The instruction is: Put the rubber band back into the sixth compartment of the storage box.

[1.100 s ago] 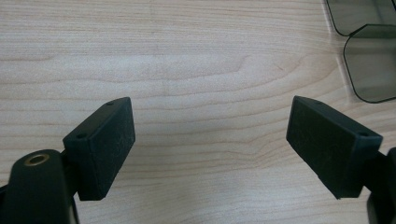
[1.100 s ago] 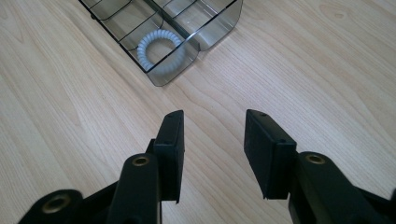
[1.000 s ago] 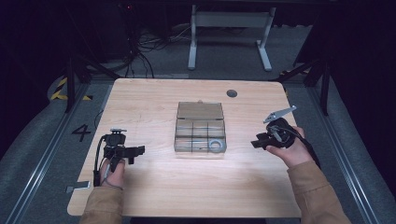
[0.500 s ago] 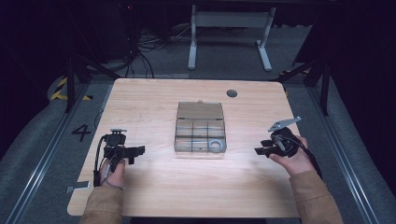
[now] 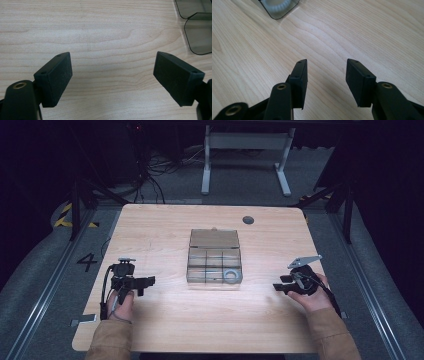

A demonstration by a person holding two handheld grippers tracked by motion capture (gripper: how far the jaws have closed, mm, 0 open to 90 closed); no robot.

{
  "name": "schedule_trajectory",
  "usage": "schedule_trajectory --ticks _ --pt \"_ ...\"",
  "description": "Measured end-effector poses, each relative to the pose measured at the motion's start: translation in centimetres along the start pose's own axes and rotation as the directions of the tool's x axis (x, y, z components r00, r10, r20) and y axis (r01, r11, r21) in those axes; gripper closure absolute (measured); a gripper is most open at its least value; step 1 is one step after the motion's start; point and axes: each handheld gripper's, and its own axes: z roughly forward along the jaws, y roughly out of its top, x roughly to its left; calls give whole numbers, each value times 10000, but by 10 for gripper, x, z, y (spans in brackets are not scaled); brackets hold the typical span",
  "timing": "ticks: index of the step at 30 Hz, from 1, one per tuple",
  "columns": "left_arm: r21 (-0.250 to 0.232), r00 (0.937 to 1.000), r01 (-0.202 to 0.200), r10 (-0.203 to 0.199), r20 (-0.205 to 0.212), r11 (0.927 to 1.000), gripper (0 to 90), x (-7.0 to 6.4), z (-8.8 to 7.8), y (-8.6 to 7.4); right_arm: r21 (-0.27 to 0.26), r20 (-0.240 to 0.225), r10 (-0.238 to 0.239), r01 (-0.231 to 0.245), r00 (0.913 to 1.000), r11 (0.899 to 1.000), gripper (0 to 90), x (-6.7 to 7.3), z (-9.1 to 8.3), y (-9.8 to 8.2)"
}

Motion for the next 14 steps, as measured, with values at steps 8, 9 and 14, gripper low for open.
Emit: schedule_trajectory --ticks 8,9,14 --pt "-15 10000 1 -1 3 10000 161 0 -1 0 -240 -35 -20 19 10000 9997 528 3 11 -12" --pt "-14 10000 -4 4 14 10000 161 0 -1 0 -317 -90 -12 9 10000 9995 528 4 11 -13" --pt "-46 10000 20 -20 6 10000 161 0 -1 -1 -521 -55 -253 250 9997 9983 526 9 14 -14"
